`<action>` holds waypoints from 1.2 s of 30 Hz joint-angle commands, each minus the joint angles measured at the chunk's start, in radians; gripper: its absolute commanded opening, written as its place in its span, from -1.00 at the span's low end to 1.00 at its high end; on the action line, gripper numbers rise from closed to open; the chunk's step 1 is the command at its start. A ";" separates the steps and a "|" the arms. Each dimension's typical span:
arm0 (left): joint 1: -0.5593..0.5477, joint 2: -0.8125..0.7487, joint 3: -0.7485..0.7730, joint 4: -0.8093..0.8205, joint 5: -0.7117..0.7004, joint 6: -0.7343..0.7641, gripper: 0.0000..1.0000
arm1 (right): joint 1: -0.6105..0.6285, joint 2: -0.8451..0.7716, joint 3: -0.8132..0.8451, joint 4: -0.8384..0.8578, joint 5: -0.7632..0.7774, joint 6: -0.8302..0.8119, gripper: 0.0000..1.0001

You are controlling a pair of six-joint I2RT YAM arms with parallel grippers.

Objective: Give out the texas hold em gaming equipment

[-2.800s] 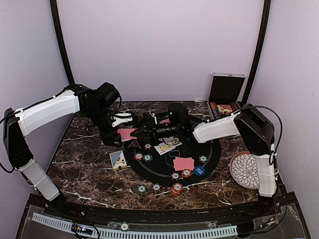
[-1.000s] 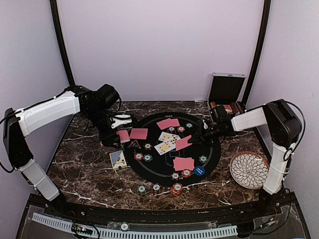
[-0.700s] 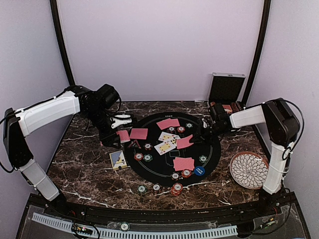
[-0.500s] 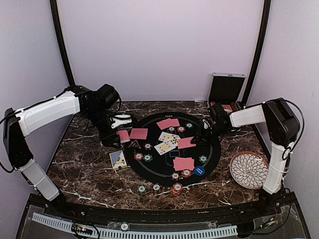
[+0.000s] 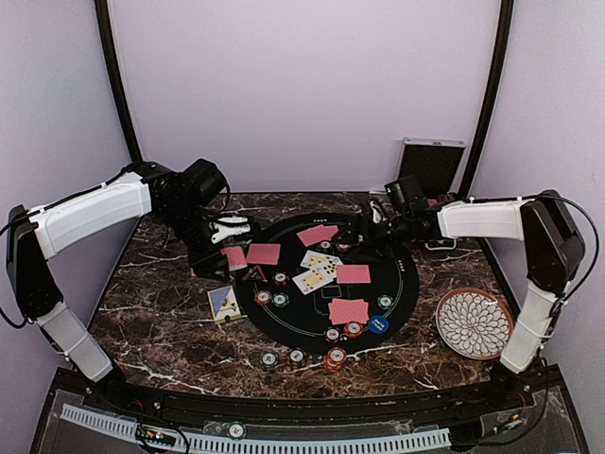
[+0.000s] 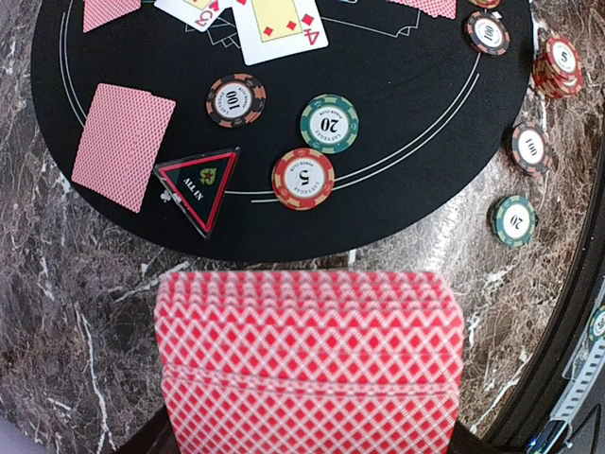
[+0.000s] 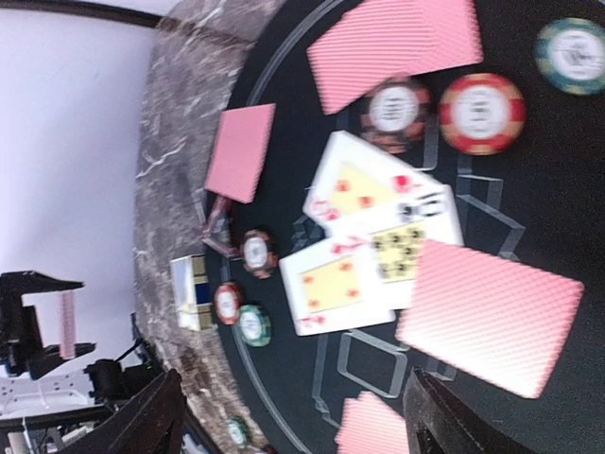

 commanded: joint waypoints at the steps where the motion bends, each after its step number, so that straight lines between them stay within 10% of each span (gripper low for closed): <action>1: 0.005 -0.013 0.035 -0.016 0.018 0.004 -1.00 | 0.145 0.016 0.048 0.227 -0.114 0.170 0.64; 11: 0.005 -0.014 0.044 -0.020 0.019 0.003 -1.00 | 0.312 0.169 0.121 0.624 -0.189 0.483 0.66; 36: 0.004 -0.009 0.040 -0.012 0.026 0.003 -1.00 | 0.443 0.449 0.414 0.718 -0.199 0.622 0.60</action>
